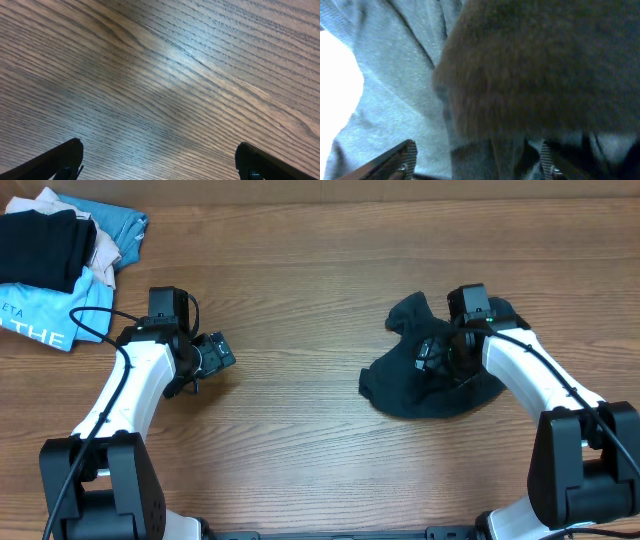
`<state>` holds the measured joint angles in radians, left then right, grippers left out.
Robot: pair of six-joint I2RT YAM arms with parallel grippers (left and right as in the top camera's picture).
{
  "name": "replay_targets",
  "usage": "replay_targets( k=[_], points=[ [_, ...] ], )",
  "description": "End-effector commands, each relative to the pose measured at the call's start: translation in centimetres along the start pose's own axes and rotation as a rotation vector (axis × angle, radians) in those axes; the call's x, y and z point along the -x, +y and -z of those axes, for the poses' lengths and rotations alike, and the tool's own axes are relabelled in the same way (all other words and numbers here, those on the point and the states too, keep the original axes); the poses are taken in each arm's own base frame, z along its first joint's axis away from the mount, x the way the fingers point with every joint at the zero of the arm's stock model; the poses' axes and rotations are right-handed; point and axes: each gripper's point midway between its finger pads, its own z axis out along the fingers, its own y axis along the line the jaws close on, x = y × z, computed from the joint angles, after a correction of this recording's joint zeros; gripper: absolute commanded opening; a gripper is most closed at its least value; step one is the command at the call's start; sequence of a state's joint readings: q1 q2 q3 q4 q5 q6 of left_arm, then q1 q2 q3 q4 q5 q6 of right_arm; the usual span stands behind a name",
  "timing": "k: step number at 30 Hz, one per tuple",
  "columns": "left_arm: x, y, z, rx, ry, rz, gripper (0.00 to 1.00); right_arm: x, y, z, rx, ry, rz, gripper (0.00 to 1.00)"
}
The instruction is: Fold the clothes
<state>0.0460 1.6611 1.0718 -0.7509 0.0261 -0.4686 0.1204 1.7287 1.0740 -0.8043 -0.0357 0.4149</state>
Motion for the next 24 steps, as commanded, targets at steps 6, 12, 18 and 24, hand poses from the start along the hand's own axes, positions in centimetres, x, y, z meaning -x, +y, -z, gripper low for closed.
replay_targets(
  k=[6,12,18,24],
  points=[
    [-0.3,0.0,-0.3,-0.002,0.012,0.003,1.0,0.4,-0.9,0.0,-0.046,-0.048,-0.062,0.04],
    [-0.2,0.1,-0.3,0.006,0.009,0.003,1.0,7.4,1.4,10.8,-0.001,-0.244,-0.108,0.04],
    [-0.1,0.2,-0.4,0.012,0.006,0.002,1.0,12.8,-14.3,19.9,-0.261,-0.449,-0.554,0.04],
    [-0.2,0.3,-0.7,0.015,0.014,0.003,1.0,8.2,-28.1,20.9,-0.27,-0.37,-1.041,1.0]
  ],
)
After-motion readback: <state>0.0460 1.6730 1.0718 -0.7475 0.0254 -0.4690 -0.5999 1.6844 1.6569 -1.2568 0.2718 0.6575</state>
